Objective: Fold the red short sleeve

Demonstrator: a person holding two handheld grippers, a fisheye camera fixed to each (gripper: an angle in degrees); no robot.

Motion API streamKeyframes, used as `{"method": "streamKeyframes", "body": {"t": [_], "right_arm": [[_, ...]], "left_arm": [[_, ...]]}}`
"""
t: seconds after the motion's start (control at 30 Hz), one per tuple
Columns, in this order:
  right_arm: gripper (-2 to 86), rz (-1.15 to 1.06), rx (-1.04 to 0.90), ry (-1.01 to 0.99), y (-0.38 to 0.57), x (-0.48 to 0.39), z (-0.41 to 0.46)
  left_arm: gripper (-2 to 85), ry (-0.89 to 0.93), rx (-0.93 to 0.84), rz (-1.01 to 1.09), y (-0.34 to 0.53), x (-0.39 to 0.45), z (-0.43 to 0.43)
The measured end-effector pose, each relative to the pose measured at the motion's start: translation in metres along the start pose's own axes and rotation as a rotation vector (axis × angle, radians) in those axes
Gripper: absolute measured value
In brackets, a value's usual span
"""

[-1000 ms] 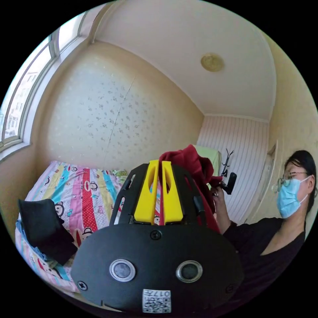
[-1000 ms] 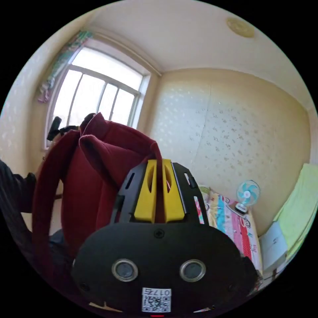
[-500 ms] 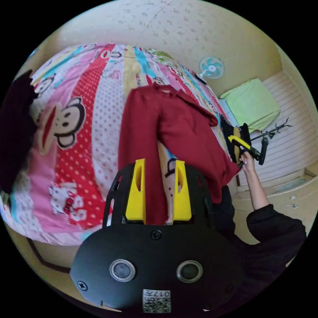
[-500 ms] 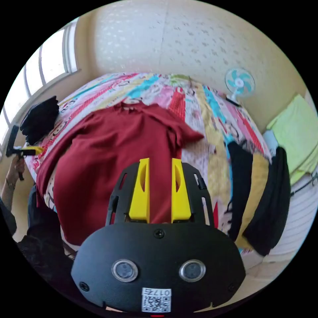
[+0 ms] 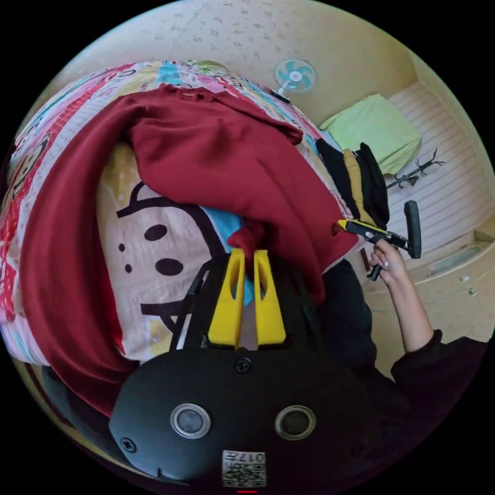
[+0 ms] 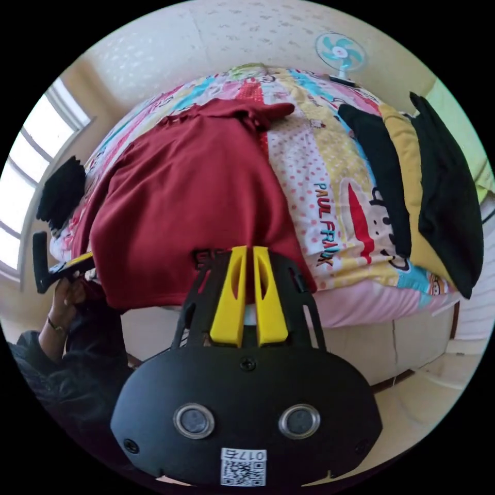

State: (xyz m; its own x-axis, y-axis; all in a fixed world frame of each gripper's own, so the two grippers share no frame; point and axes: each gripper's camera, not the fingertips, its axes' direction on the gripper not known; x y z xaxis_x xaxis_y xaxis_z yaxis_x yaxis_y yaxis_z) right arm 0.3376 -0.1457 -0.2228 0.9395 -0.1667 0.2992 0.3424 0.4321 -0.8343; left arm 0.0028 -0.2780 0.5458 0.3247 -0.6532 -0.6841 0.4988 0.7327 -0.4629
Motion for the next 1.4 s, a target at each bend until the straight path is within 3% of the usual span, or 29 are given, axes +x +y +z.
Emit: {"method": "streamKeyframes", "body": {"t": [0.1,0.17,0.23,0.37,0.5,0.6,0.73,0.8,0.9,1.03,1.1,1.27,1.4], "right_arm": [[2.7,-0.047,0.079,-0.078,0.005,-0.007,-0.051],[2.3,-0.063,0.129,-0.132,0.021,-0.011,-0.09],[2.1,-0.095,0.097,-0.088,0.035,-0.02,-0.1],[2.2,-0.067,-0.042,0.019,0.062,-0.024,-0.07],[2.4,0.014,-0.063,0.021,0.061,-0.02,-0.057],[2.5,0.001,0.019,-0.018,0.044,-0.03,-0.073],[2.7,-0.004,0.042,-0.057,0.016,-0.046,-0.086],[2.7,-0.008,0.039,-0.059,0.009,-0.052,-0.091],[2.9,-0.029,0.03,-0.011,0.005,-0.061,-0.093],[3.4,0.007,-0.051,0.026,-0.002,-0.054,-0.07],[4.1,0.038,-0.066,-0.018,-0.007,-0.048,-0.061],[8.5,0.117,0.009,-0.075,-0.017,-0.032,-0.046],[10.4,0.151,-0.053,-0.07,-0.028,-0.018,-0.018]], "left_arm": [[1.8,0.26,0.094,-0.046,0.02,0.0,-0.06],[1.9,0.305,0.14,-0.046,0.047,0.006,-0.102],[2.4,0.194,0.107,-0.067,0.089,0.018,-0.136],[5.6,0.159,0.037,-0.112,0.133,0.016,-0.144],[10.6,-0.187,0.118,-0.238,0.13,-0.021,-0.164],[11.6,-0.306,0.162,-0.287,0.098,-0.057,-0.157],[7.8,-0.238,-0.029,-0.434,0.053,-0.104,-0.097],[3.7,-0.184,-0.047,-0.419,0.047,-0.098,-0.107],[2.5,-0.102,0.116,-0.361,0.055,-0.081,-0.181],[3.3,-0.367,0.414,-0.474,0.078,-0.104,-0.305],[6.3,-0.401,0.424,-0.591,0.091,-0.128,-0.322],[9.0,-0.152,0.33,-0.423,0.097,-0.11,-0.246],[11.4,0.094,-0.007,-0.251,0.061,-0.059,-0.091]]}}
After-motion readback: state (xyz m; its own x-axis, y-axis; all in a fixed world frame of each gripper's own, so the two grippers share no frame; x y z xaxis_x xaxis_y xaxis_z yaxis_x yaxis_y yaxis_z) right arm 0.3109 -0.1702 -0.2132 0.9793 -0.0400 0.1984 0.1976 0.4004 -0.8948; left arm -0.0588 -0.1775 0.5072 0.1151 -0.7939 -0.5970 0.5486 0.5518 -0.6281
